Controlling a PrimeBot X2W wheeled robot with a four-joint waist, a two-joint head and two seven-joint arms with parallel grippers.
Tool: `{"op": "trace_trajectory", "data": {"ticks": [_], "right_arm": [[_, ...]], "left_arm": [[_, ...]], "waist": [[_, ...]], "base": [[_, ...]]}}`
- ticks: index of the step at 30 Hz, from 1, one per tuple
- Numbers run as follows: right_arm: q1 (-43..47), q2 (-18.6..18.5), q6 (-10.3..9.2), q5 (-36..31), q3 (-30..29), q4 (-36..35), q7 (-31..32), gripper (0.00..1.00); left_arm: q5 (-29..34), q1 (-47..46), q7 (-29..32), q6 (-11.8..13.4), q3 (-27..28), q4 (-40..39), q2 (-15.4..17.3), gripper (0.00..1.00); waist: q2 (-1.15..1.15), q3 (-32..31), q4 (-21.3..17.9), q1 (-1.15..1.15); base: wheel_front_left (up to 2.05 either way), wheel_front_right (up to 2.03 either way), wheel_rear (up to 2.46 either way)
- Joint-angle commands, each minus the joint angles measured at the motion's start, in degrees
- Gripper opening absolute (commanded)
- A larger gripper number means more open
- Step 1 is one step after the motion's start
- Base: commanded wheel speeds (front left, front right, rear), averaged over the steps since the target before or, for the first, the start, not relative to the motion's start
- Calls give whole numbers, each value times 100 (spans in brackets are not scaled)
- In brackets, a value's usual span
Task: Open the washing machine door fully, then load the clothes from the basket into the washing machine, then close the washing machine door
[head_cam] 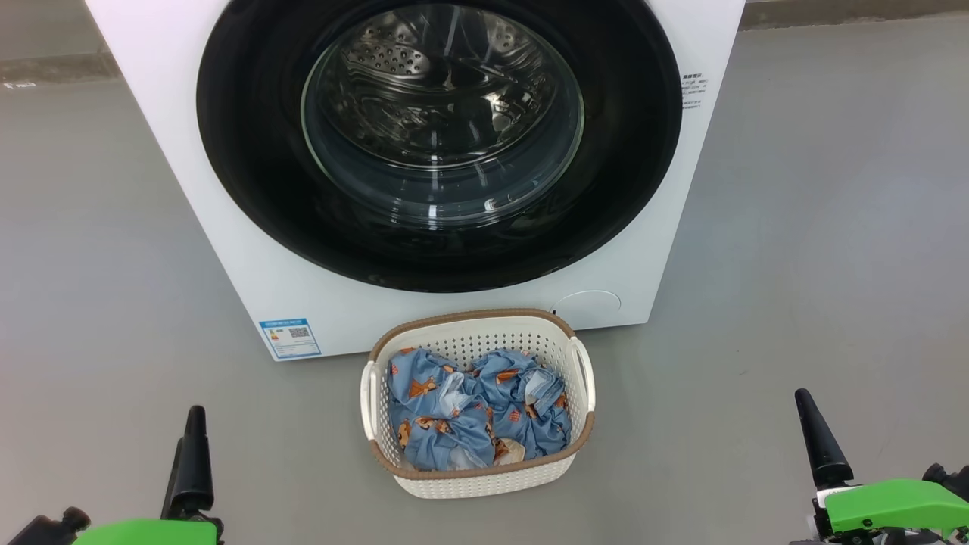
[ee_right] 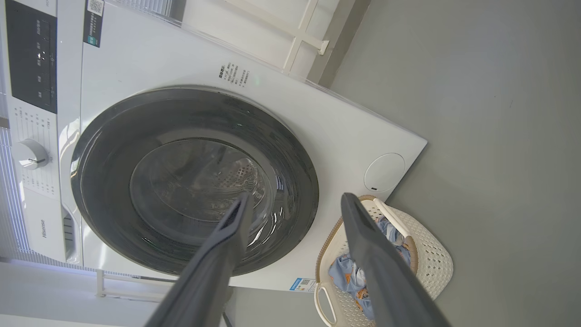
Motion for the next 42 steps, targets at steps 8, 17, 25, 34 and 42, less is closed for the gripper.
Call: {"op": "trace_trajectory", "data": {"ticks": [8, 17, 25, 34, 42], "right_arm": [[-271, -58, 54, -1091, -93, -72, -160, 100], [-277, -17, 61, -2176, -152, -84, -311, 100], [-273, -26, 69, -3211, -172, -138, -461, 100], [-276, -36, 75, -4078, -130, -176, -595, 100], [-299, -53, 82, -4779, -89, -181, -730, 100]], "left_arm": [[1067, -254, -163, -32, 141, -305, 52, 100], [2099, -223, -314, 0, 95, -403, 57, 100], [3036, -212, -464, 99, -39, -475, 69, 100], [3765, -219, -599, 172, -155, -514, 87, 100], [4388, -233, -733, 240, -251, -542, 126, 100]], "waist": [[0, -6, -4, 0], [0, -10, -27, 0], [0, -4, -39, 0], [0, 9, -49, 0], [0, 26, -55, 0]], "base": [[0, 0, 0], [0, 0, 0], [0, 0, 0], [0, 0, 0], [0, 0, 0]]}}
